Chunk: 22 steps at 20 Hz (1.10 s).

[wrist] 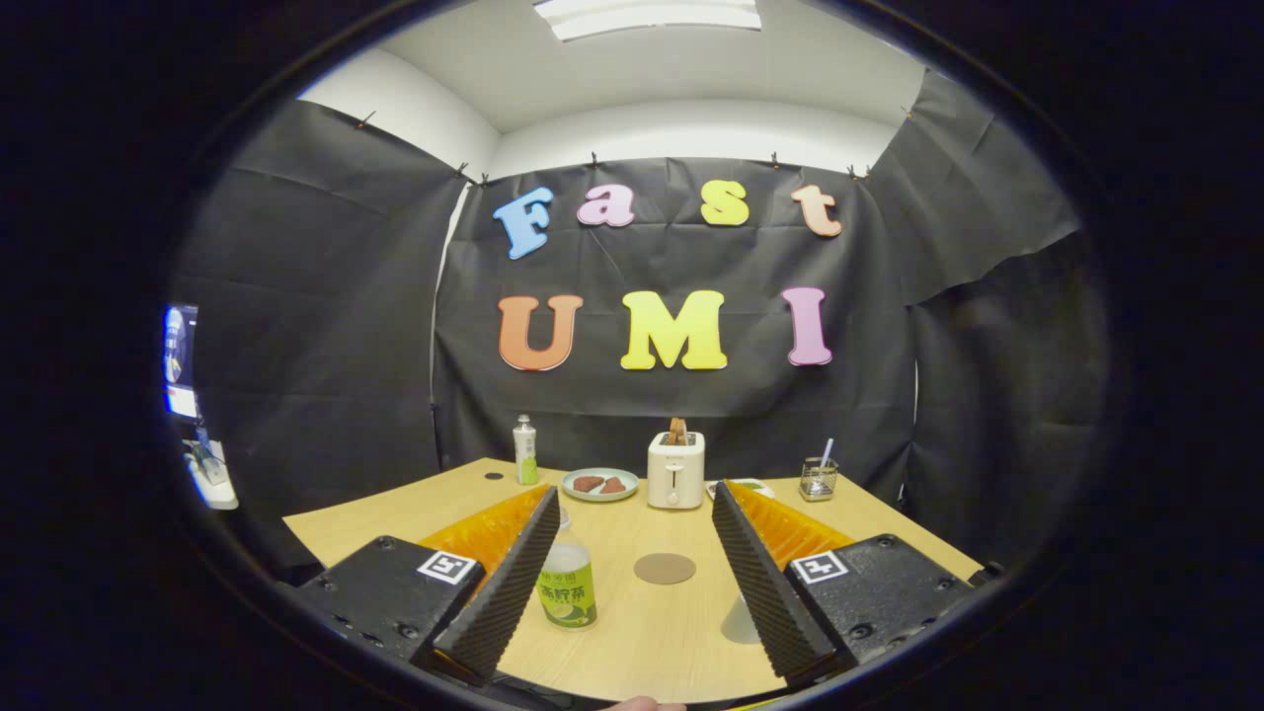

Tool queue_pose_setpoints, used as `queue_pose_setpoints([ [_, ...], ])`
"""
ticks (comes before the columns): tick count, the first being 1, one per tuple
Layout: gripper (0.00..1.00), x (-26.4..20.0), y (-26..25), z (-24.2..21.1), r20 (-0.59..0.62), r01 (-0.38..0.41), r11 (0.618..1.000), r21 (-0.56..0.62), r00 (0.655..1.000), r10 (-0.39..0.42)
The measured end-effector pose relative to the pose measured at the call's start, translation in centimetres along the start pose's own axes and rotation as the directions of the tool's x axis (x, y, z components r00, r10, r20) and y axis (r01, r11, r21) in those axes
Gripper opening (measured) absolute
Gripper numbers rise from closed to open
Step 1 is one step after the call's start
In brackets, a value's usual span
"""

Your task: Take the bottle from table, then pour the juice into the cup, finally place the bottle on the coaster

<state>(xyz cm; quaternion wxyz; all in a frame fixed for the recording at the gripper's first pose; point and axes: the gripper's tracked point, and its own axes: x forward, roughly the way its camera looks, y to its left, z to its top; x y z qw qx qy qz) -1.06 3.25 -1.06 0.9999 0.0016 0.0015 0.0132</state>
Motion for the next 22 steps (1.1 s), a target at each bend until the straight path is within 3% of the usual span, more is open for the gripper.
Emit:
queue_pose_setpoints([
  [5, 1.00, 0.5, 1.5, -1.3, -0.006, -0.011, 1.000, -0.015, 1.000, 0.011],
  [14, 1.00, 3.5, 4.7, -8.1, -0.106, -0.014, 0.999, -0.037, 0.994, 0.010],
  [17, 1.00, 4.7, 4.6, -9.8, -0.132, 0.016, 0.998, -0.061, 0.991, -0.024],
  [22, 1.00, 7.3, 5.7, -13.2, -0.217, 0.001, 1.000, -0.029, 0.976, -0.008],
])
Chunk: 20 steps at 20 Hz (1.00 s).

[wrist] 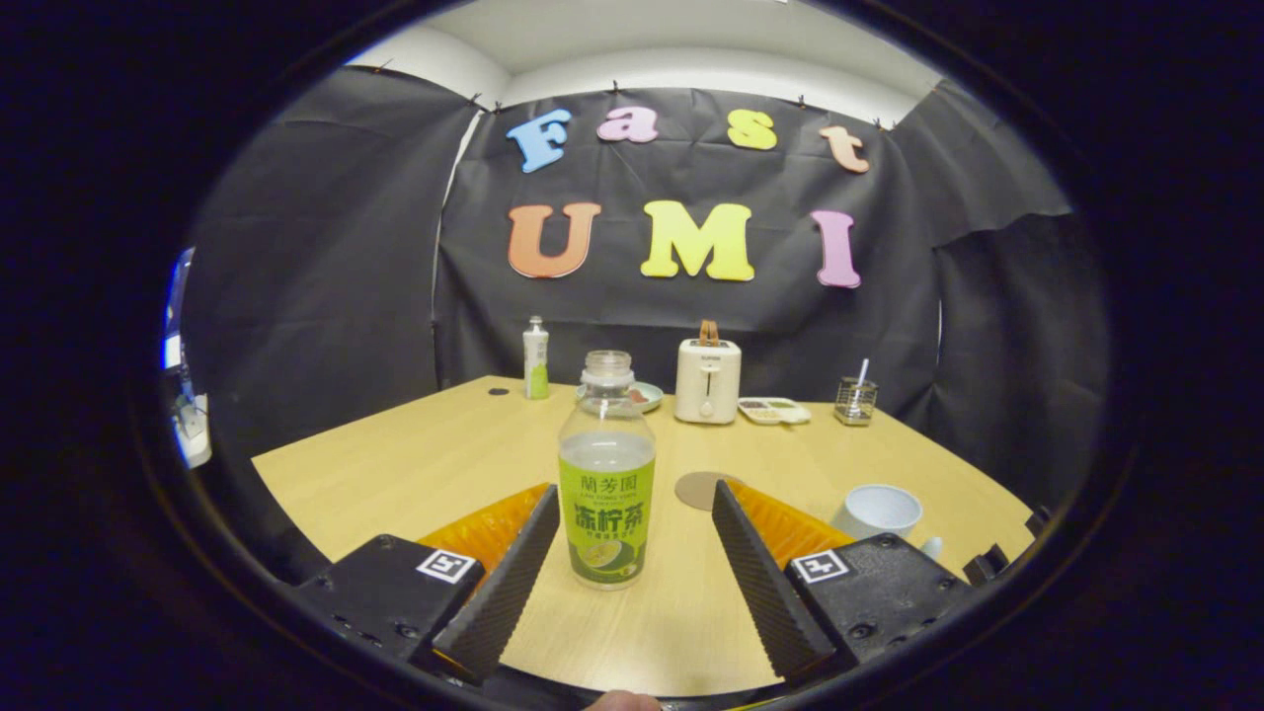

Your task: Take the bottle from table, then pour the juice into the cup, finally place the bottle on the coaster

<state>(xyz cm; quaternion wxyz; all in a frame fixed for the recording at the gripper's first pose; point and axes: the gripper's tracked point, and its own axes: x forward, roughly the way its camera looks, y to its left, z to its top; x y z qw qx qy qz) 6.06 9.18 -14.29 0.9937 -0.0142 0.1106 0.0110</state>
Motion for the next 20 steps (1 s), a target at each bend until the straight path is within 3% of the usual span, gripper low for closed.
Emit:
queue_pose_setpoints([
  [18, 1.00, 5.9, 1.4, -2.2, -0.115, -0.009, 0.999, -0.034, 0.993, 0.005],
  [20, 0.91, 6.1, 1.5, -2.4, -0.127, -0.013, 0.999, -0.037, 0.992, 0.008],
])
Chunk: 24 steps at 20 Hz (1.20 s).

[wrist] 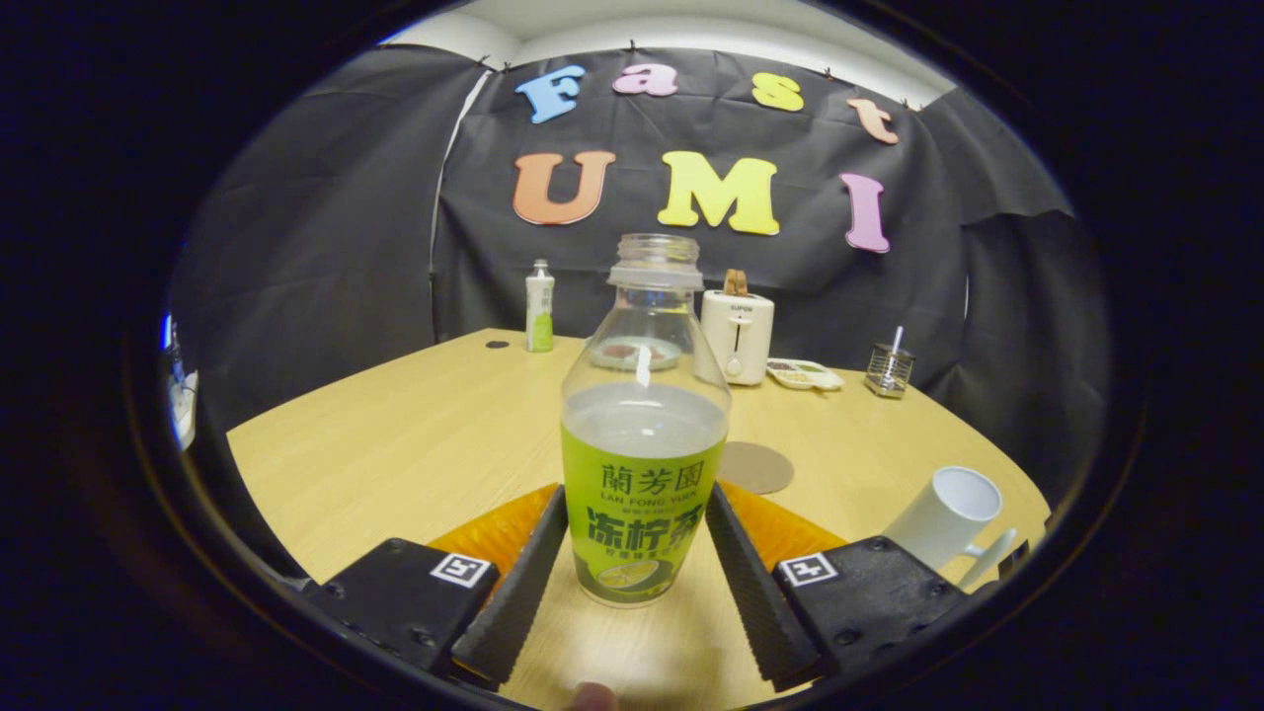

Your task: Take the bottle from table, then pour the juice into the cup, finally place the bottle on the coaster

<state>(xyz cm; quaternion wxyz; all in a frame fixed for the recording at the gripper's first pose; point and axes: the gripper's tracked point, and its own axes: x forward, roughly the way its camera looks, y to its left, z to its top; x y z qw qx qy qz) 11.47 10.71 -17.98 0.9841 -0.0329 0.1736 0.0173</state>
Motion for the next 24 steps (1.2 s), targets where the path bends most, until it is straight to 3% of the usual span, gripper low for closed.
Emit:
queue_pose_setpoints([
  [9, 0.81, -0.3, 0.5, -0.2, -0.064, -0.010, 0.999, 0.038, 0.998, 0.012],
  [24, 0.79, -6.3, 1.3, 5.6, 0.037, -0.075, 0.966, 0.248, 0.997, 0.067],
])
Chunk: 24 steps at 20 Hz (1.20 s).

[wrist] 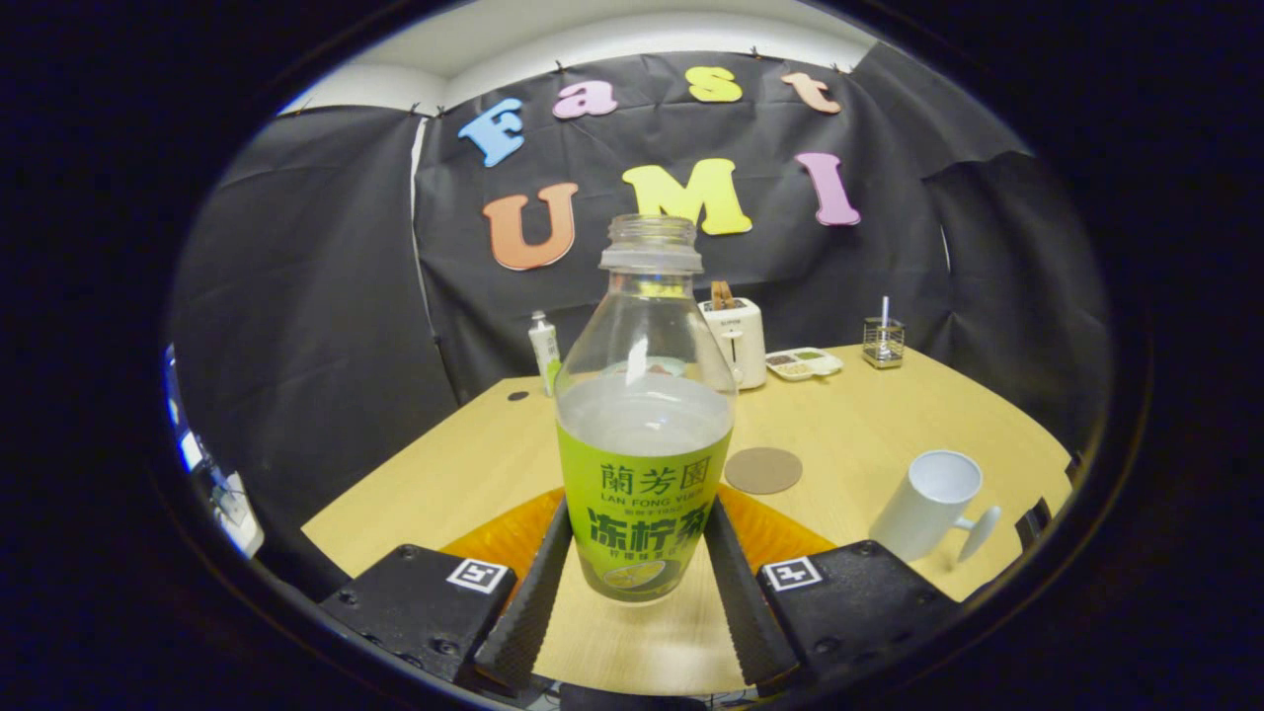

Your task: Take the bottle from table, then pour the juice into the cup, finally place the bottle on the coaster

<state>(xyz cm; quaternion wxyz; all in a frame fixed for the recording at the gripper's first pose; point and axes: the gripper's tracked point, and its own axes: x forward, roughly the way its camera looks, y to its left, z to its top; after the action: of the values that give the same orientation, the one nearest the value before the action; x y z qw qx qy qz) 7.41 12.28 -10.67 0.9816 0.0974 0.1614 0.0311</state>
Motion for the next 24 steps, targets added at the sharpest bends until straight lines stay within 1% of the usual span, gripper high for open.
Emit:
queue_pose_setpoints([
  [3, 0.79, -0.5, -0.4, 1.1, 0.033, -0.031, 0.994, 0.102, 0.999, 0.028],
  [5, 0.79, -0.6, -0.4, 1.4, 0.048, -0.072, 0.978, 0.197, 0.997, 0.063],
  [7, 0.79, -0.9, -0.9, 1.9, 0.075, -0.108, 0.947, 0.302, 0.993, 0.089],
  [9, 0.78, -0.7, -1.7, 2.4, 0.101, -0.130, 0.915, 0.382, 0.990, 0.099],
  [12, 0.78, -0.8, -2.8, 2.9, 0.124, -0.144, 0.874, 0.464, 0.988, 0.098],
  [13, 0.78, -0.7, -3.1, 3.1, 0.137, -0.158, 0.849, 0.505, 0.985, 0.101],
  [16, 0.78, -0.9, -2.9, 3.8, 0.194, -0.232, 0.734, 0.639, 0.971, 0.138],
  [19, 0.78, -1.4, -3.0, 4.9, 0.258, -0.301, 0.617, 0.727, 0.953, 0.161],
  [21, 0.77, -1.5, -3.7, 5.4, 0.285, -0.324, 0.556, 0.765, 0.945, 0.159],
  [23, 0.77, -1.5, -3.8, 5.5, 0.303, -0.339, 0.507, 0.792, 0.940, 0.154],
  [24, 0.77, -1.4, -4.0, 5.6, 0.306, -0.341, 0.489, 0.803, 0.940, 0.153],
])
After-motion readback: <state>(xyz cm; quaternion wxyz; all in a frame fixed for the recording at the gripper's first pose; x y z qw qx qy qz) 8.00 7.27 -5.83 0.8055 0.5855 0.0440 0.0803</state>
